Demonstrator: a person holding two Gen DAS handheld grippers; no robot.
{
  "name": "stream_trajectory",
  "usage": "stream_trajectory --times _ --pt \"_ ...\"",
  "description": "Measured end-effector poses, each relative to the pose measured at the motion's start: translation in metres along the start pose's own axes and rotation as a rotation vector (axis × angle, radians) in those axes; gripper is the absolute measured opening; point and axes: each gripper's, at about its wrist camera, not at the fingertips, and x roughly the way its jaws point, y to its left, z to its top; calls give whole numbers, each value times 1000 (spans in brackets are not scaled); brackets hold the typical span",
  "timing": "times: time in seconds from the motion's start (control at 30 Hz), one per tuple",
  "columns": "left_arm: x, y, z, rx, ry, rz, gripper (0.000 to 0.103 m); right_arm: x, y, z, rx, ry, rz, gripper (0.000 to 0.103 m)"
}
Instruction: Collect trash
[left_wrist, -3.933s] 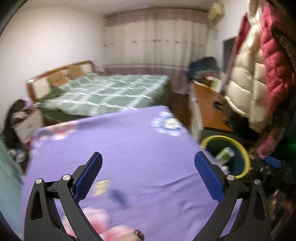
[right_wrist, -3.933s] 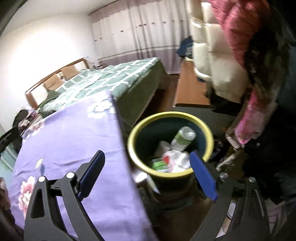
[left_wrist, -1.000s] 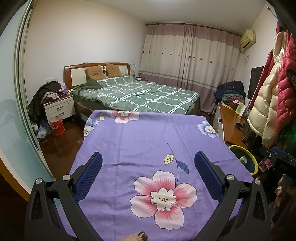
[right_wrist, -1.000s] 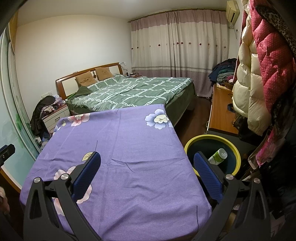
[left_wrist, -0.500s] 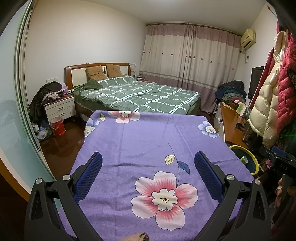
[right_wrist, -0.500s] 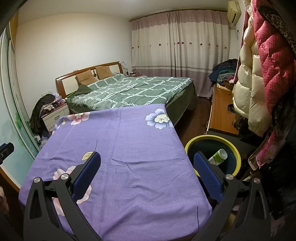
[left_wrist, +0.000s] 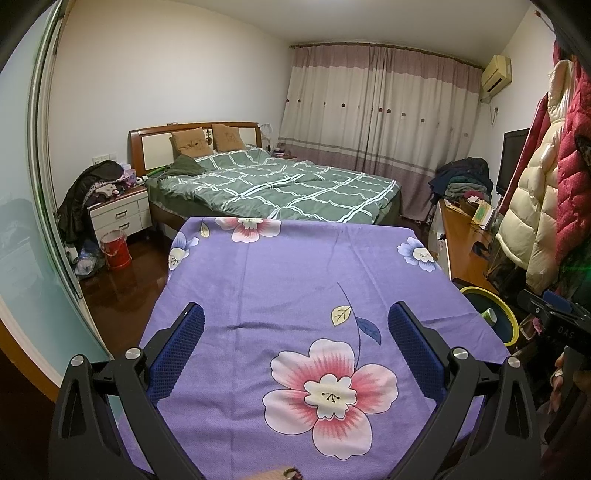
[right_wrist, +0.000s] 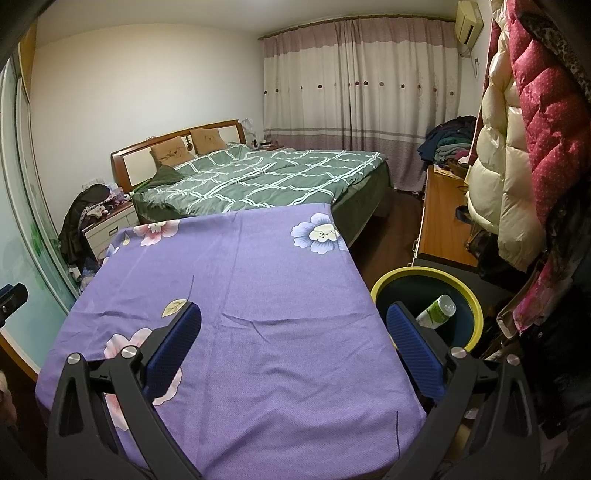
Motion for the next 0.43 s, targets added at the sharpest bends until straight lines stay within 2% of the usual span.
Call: stream_trajectory --times 0.13,0.23,0.33,0.43 --pt "4 -2 -1 14 -10 15 98 10 -1 1 -18 9 -10 96" --pt "25 -1 6 4 23 -26 98 28 0 8 -51 18 -27 96" --pt "61 7 15 -21 66 13 98 59 1 19 -50 27 8 96" --pt "120 23 21 -54 148 57 98 103 10 24 -88 72 21 96"
